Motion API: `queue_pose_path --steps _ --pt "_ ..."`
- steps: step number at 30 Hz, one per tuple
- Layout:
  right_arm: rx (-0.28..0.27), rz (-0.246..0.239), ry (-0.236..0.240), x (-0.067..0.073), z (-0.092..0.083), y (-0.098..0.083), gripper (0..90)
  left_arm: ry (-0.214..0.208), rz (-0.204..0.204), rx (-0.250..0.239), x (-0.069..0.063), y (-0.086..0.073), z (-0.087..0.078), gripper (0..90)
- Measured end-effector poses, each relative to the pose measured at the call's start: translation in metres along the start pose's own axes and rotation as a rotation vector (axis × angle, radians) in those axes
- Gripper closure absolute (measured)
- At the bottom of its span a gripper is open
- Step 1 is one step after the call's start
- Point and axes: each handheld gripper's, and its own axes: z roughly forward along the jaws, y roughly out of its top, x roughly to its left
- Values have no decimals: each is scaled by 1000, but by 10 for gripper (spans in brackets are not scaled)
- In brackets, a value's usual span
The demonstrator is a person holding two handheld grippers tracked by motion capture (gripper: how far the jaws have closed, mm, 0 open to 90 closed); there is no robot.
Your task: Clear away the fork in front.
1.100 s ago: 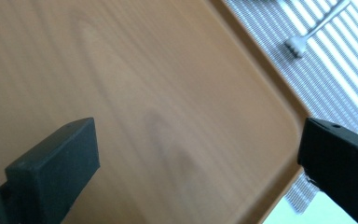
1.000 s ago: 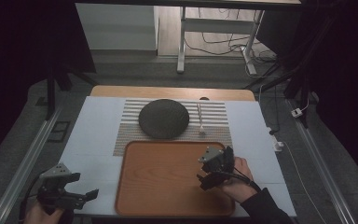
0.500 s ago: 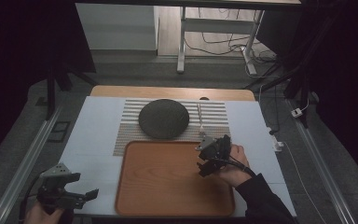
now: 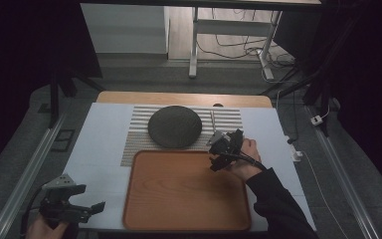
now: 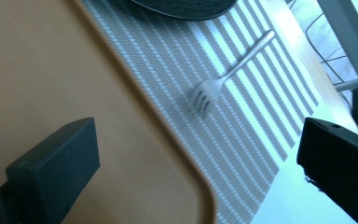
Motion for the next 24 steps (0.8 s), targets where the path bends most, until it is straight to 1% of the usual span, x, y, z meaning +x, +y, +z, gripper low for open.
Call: queue_pose_path --steps 1,3,4,6,9,12,14,16,17,20,21,22,24 --pt "5 -2 -12 -1 3 1 7 0 0 0 0 0 0 0" --pt "14 -17 -17 -6 9 2 47 -1 1 0 0 0 0 0" --pt "21 -15 -20 -7 11 3 62 -1 1 1 0 0 0 0" --pt "25 -40 -39 -10 17 5 99 -2 2 3 0 0 0 0" --pt "42 -71 -50 -14 25 7 160 -1 2 4 0 0 0 0" --pt "71 -100 -70 -15 35 10 226 0 3 6 -1 0 1 0" --pt "81 -121 -68 -15 39 11 279 -1 4 6 -1 0 1 0" --pt "98 -148 -73 -15 45 13 298 -1 5 6 -1 0 1 0" --pt "100 -154 -65 -15 48 13 319 -1 5 7 -1 0 1 1" --pt "118 -204 -72 -13 54 14 377 -2 6 8 -1 0 1 1" --pt "119 -223 -103 -11 57 14 408 -2 7 9 -1 0 1 1" --pt "126 -233 -94 -10 58 15 431 0 8 10 -1 0 1 1" --pt "133 -275 -101 -8 62 15 474 -2 10 12 -1 1 1 2"
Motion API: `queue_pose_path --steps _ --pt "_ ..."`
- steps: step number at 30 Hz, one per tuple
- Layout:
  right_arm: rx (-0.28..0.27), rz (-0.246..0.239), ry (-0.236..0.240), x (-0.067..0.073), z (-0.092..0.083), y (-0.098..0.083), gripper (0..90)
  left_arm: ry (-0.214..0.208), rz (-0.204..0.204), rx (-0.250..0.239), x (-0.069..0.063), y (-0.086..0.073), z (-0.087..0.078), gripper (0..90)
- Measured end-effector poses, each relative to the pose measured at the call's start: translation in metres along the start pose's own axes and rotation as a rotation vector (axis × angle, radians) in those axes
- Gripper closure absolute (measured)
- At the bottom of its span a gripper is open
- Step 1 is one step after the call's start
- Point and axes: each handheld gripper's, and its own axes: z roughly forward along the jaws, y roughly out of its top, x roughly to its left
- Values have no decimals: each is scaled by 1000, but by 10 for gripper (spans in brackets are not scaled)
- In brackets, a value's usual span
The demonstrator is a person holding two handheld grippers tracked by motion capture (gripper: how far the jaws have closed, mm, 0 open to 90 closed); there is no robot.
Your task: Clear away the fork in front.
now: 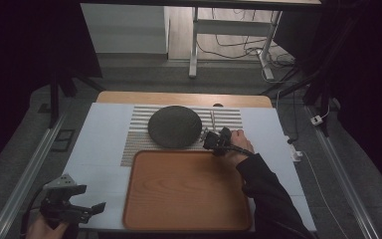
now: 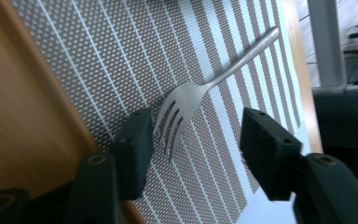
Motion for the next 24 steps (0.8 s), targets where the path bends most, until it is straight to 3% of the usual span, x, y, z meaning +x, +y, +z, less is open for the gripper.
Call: queue_pose_path --steps 1,3,4,5,6,9,10,11,14,17,18,20,21,23,24 --pt "-1 -21 16 0 2 0 499 1 0 1 0 0 0 2" --pt "22 -57 -30 5 6 1 544 1 2 3 0 0 0 3" --pt "19 -58 -30 7 7 1 577 1 3 4 0 0 0 3" --pt "17 -64 -1 7 9 1 616 0 4 5 0 0 0 3" --pt "26 -85 -35 10 9 1 655 1 4 6 -1 0 0 3" --pt "26 -148 -30 14 13 2 775 1 6 8 -1 0 1 4" --pt "32 -158 -63 17 15 2 811 1 7 9 -1 0 1 5" --pt "21 -178 -66 18 17 1 832 1 8 11 -1 0 1 5" --pt "53 -220 -116 20 16 0 884 1 12 14 -1 1 1 7" --pt "53 -193 -109 16 13 -1 891 1 13 16 -2 1 1 8" --pt "51 -190 -73 13 12 -1 892 1 13 16 -2 1 1 8" --pt "53 -178 -95 11 9 -3 892 1 13 15 -2 1 1 8" --pt "53 -161 -60 9 8 -4 892 1 13 16 -2 1 1 8" --pt "55 -150 -86 8 4 -6 892 2 14 15 -2 1 1 8" --pt "55 -136 -76 7 2 -7 892 1 15 15 -2 1 1 8"
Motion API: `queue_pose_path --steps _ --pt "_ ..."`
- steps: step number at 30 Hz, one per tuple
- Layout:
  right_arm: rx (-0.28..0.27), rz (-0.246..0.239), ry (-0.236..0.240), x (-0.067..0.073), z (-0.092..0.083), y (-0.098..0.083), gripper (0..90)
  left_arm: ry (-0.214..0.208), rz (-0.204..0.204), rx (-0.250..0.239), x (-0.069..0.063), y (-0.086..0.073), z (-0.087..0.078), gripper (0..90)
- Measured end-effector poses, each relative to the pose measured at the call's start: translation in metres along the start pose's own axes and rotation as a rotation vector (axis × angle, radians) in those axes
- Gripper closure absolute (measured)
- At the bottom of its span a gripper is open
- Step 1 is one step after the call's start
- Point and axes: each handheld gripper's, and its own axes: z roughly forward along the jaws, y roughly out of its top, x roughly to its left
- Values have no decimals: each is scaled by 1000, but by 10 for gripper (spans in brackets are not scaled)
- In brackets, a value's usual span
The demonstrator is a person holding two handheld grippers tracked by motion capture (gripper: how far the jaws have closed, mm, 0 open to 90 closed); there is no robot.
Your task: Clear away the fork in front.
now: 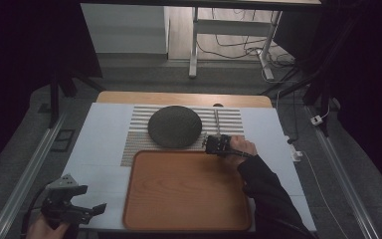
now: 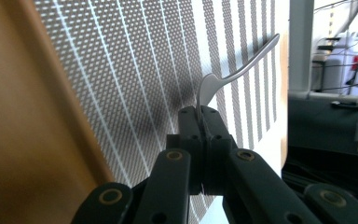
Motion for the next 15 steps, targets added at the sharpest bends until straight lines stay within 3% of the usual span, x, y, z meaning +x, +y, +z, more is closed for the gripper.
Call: queue_pose_path --steps 1,2,4,5,6,7,8,11,12,13,14,15 --pt "-12 19 43 -3 -2 -2 893 0 1 0 0 0 0 8" --pt "-18 38 34 -3 -6 -4 892 0 1 0 0 0 0 7" --pt "-33 54 61 -6 -10 -7 892 5 7 -2 -1 0 0 7" --pt "-37 50 33 -6 -13 -8 893 6 11 -1 -1 0 0 7" --pt "-51 73 65 -7 -16 -10 893 7 11 1 -1 0 0 7" --pt "-52 76 45 -7 -19 -11 893 9 14 2 -2 0 0 7" --pt "-79 91 79 -9 -22 -13 893 10 15 3 -2 0 0 6" --pt "-105 123 103 -10 -32 -17 893 7 12 -1 -1 0 0 3" --pt "-113 131 108 -10 -34 -18 893 6 11 -2 -1 0 0 2" --pt "-106 141 75 -10 -38 -18 893 5 11 -5 -1 0 -1 0" --pt "-132 168 117 -11 -42 -21 893 4 12 -6 -1 0 -1 0" --pt "-128 180 96 -10 -45 -21 893 2 14 -7 -1 0 -1 0"
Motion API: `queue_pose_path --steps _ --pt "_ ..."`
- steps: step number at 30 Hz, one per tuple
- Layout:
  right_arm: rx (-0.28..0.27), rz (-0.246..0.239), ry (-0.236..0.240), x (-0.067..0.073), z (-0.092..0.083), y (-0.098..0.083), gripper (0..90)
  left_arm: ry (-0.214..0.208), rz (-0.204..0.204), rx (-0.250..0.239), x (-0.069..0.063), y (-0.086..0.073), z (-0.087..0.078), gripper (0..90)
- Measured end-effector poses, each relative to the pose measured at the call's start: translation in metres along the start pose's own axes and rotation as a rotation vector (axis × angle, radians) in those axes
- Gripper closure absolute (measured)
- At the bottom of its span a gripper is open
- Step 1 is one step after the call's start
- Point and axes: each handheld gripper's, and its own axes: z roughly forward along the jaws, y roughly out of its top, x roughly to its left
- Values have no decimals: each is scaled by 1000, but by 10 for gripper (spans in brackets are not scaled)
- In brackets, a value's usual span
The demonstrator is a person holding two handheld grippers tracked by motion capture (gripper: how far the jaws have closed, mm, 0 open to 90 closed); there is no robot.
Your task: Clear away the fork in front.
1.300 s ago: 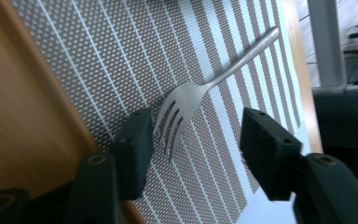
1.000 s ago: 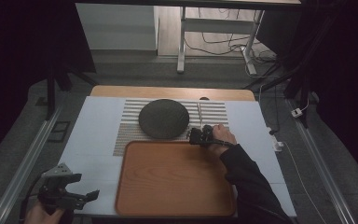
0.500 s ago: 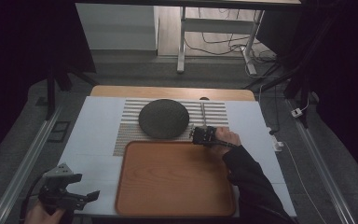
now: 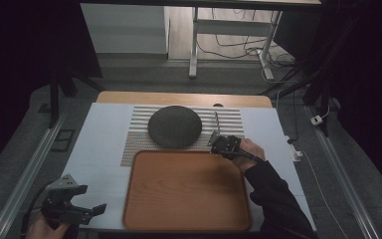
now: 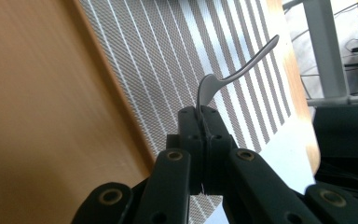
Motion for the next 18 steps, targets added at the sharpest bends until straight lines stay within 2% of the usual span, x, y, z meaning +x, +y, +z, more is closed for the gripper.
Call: queue_pose_path --steps 2,6,12,17,18 --pt "-38 55 35 -1 -7 -3 893 0 4 -1 0 0 0 0" --pt "-79 114 66 -1 -19 -9 893 -9 7 -2 0 0 0 0" --pt "-161 233 151 -2 -41 -25 893 -35 3 -3 0 1 0 0" --pt "-256 342 265 -2 -57 -43 893 -48 14 -12 -3 4 1 0" --pt "-279 384 297 -1 -60 -47 893 -53 18 -16 -3 5 1 0"
